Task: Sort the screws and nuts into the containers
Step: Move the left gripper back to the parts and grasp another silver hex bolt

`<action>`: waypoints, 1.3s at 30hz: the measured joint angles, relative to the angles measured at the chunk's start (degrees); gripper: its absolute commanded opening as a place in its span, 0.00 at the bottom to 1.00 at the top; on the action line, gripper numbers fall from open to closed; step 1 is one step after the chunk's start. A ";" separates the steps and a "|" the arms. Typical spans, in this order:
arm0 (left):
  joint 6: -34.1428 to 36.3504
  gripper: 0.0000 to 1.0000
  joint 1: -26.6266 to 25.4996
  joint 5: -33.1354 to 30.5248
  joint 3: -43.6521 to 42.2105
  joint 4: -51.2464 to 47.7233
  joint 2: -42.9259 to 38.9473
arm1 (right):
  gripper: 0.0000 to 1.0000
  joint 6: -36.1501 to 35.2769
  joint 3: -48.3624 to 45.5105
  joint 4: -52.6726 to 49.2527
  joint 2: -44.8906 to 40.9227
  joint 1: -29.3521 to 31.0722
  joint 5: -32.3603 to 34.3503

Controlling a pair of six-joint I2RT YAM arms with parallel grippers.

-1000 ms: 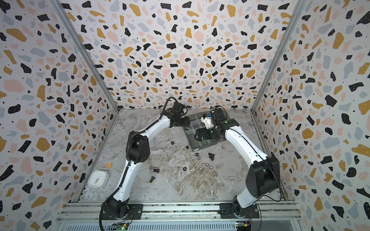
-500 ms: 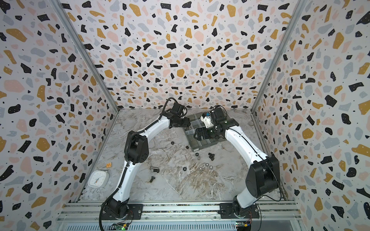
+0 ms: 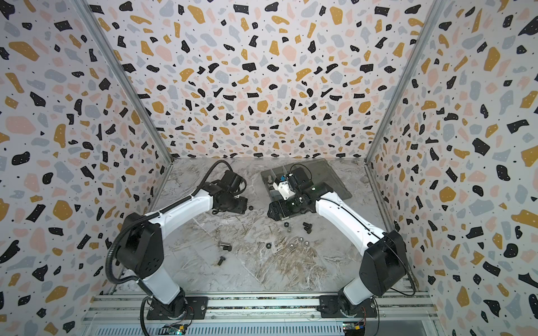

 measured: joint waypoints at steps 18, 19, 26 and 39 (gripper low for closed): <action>-7.08 0.71 -0.02 -0.90 -25.31 0.79 -15.61 | 0.99 1.95 -4.20 1.42 -3.67 6.43 -0.15; -7.13 0.71 -0.02 -0.79 -25.73 1.01 -15.76 | 0.99 2.14 -4.33 1.42 -4.13 6.51 -0.15; -7.21 0.70 -0.02 -0.48 -26.34 2.62 -15.54 | 0.99 3.93 -5.70 1.60 -6.69 6.97 0.26; -6.97 0.67 -1.14 0.04 -26.34 5.16 -9.79 | 0.99 5.92 -8.07 1.55 -10.19 7.30 1.68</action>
